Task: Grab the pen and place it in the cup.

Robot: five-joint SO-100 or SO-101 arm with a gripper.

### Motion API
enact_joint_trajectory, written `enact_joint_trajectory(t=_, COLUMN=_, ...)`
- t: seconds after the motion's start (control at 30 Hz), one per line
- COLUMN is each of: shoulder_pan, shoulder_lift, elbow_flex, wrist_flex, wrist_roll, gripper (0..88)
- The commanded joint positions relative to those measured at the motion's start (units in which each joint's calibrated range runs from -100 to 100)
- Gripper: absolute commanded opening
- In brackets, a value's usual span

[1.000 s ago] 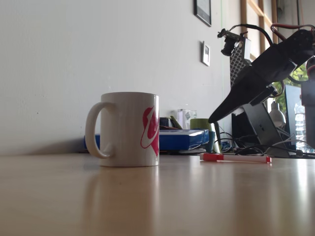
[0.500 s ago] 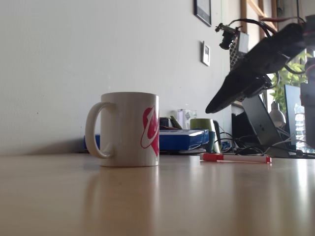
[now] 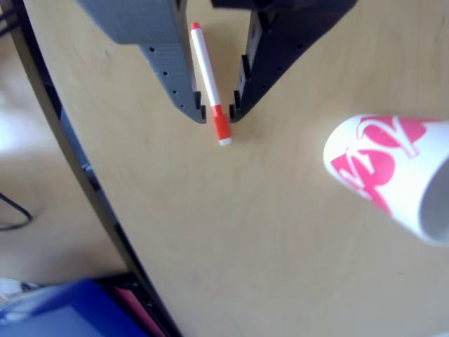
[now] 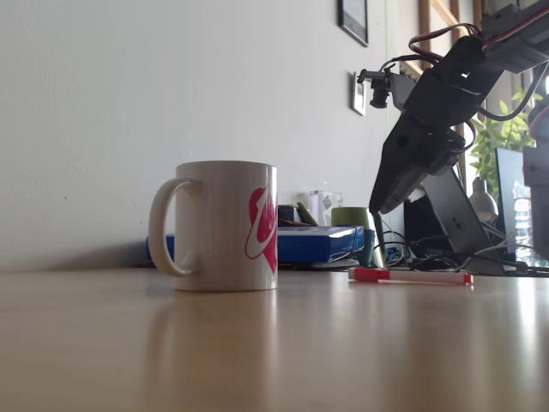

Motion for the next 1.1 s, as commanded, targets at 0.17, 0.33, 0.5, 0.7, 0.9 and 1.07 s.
enact_joint_trajectory(t=0.17, shoulder_pan=-0.5, shoulder_lift=5.3, elbow_flex=-2.9, wrist_flex=0.9, wrist_roll=0.4, gripper=10.5)
enact_joint_trajectory(t=0.33, shoulder_pan=-1.1, shoulder_lift=15.4, elbow_flex=-7.4, wrist_flex=0.9, wrist_roll=0.5, gripper=10.5)
enact_joint_trajectory(t=0.5, shoulder_pan=-2.5, shoulder_lift=19.5, elbow_flex=-9.6, wrist_flex=2.7, wrist_roll=3.3, gripper=10.5)
enact_joint_trajectory(t=0.7, shoulder_pan=-2.5, shoulder_lift=20.2, elbow_flex=-10.4, wrist_flex=4.0, wrist_roll=5.8, gripper=10.5)
enact_joint_trajectory(t=0.9, shoulder_pan=-2.6, shoulder_lift=22.4, elbow_flex=-10.3, wrist_flex=3.4, wrist_roll=7.1, gripper=10.5)
enact_joint_trajectory(t=1.07, shoulder_pan=-2.5, shoulder_lift=25.1, elbow_flex=-11.7, wrist_flex=4.0, wrist_roll=7.7, gripper=10.5)
